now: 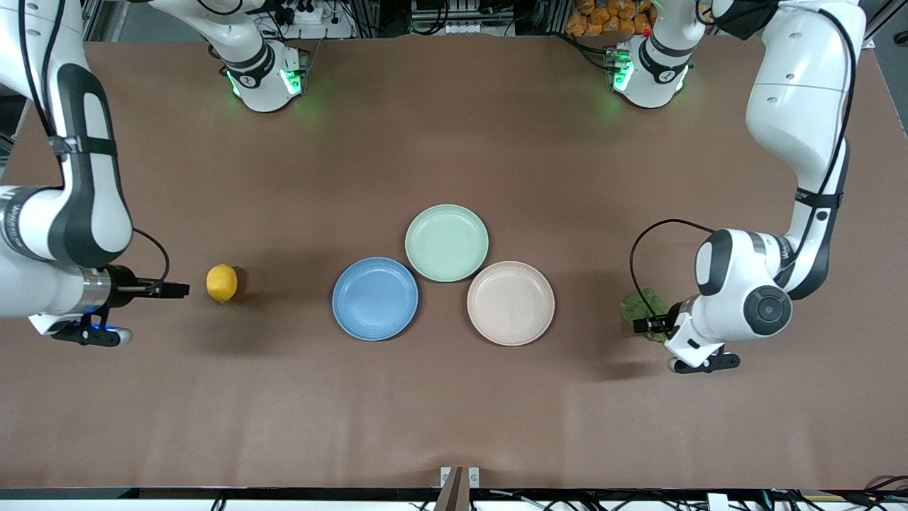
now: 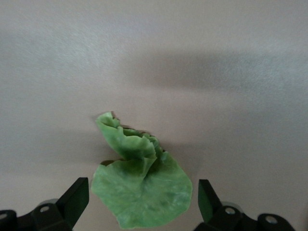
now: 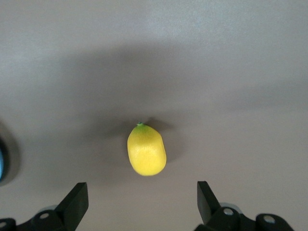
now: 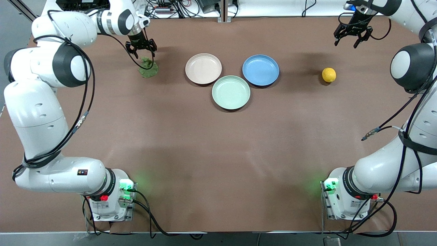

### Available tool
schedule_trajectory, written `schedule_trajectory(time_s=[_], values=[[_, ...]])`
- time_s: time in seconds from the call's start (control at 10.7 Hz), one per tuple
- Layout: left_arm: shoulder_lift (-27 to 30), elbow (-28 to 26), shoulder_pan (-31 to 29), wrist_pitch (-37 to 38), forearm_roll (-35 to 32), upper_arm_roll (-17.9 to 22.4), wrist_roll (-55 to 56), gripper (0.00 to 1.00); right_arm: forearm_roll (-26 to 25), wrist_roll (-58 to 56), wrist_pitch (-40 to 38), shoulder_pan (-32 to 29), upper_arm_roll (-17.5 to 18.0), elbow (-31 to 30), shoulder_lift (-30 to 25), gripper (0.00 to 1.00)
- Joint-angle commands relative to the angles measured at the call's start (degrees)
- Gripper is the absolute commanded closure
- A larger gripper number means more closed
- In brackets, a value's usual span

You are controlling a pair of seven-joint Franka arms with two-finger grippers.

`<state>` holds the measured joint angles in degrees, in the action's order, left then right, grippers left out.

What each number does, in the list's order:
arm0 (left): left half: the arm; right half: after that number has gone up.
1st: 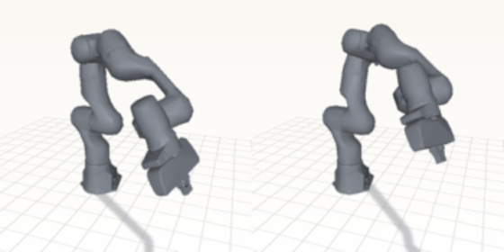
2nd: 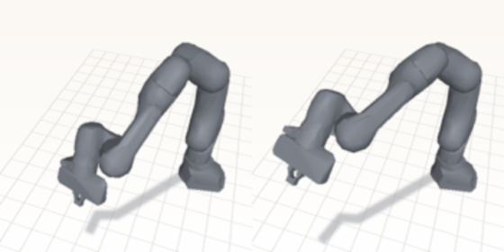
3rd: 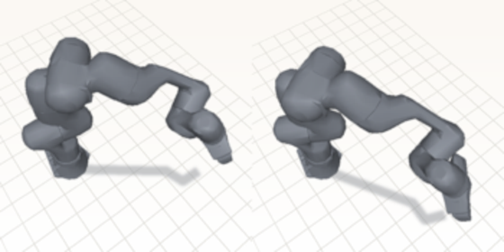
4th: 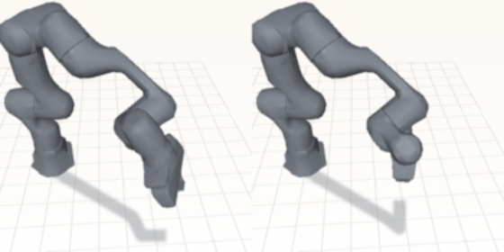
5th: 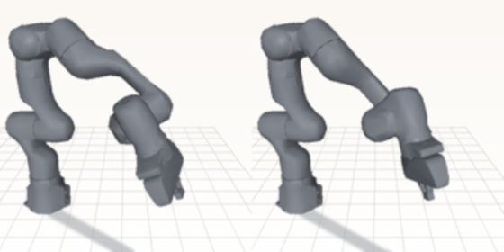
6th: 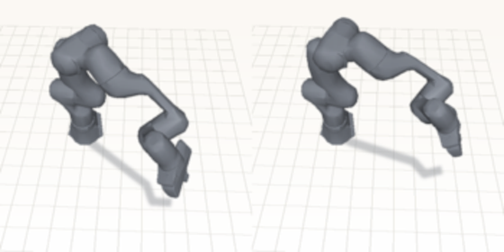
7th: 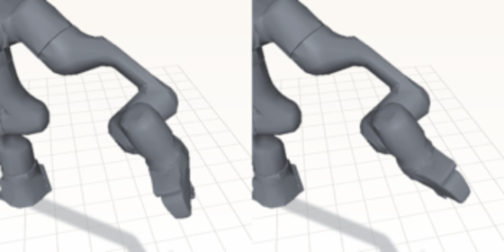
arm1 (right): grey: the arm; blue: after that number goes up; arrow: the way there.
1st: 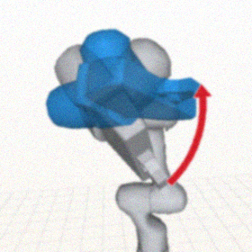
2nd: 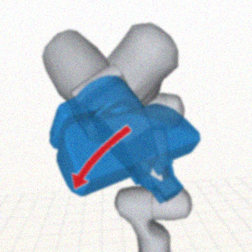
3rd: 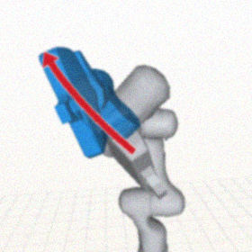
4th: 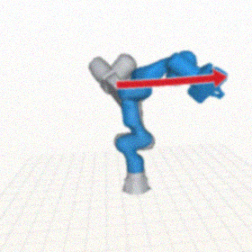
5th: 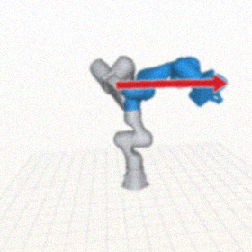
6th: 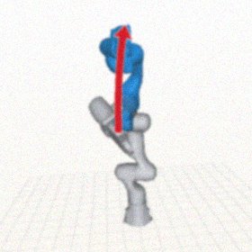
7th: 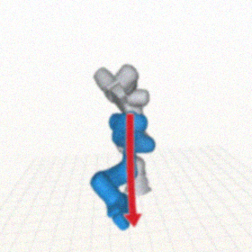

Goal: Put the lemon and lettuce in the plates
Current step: 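Lower and close the left gripper on the lettuce while the right grasps lemon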

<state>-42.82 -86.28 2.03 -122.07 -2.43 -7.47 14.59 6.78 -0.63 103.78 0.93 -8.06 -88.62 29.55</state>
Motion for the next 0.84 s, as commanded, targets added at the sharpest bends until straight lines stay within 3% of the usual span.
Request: schedule_trajectory(time_s=[0.0,0.28,0.47,0.75], values=[[-1.0,0.8,0.5,-0.9,0.2,0.0,0.0,0.00,1.3,0.3,5.9,-0.1,0.5,-4.4,-0.5,0.00],[-2.5,0.6,0.5,-2.0,-1.5,0.0,-0.1,0.00,1.5,0.5,13.8,0.4,0.7,-10.2,-0.5,0.00],[-3.1,0.3,0.5,-2.0,-2.8,0.0,-0.1,0.00,5.6,0.5,16.4,0.4,0.7,-12.1,-0.5,0.00],[-3.5,0.0,0.3,-2.1,-2.8,0.0,-0.2,0.00,6.1,0.4,21.3,1.0,0.6,-16.3,-0.7,0.00]])
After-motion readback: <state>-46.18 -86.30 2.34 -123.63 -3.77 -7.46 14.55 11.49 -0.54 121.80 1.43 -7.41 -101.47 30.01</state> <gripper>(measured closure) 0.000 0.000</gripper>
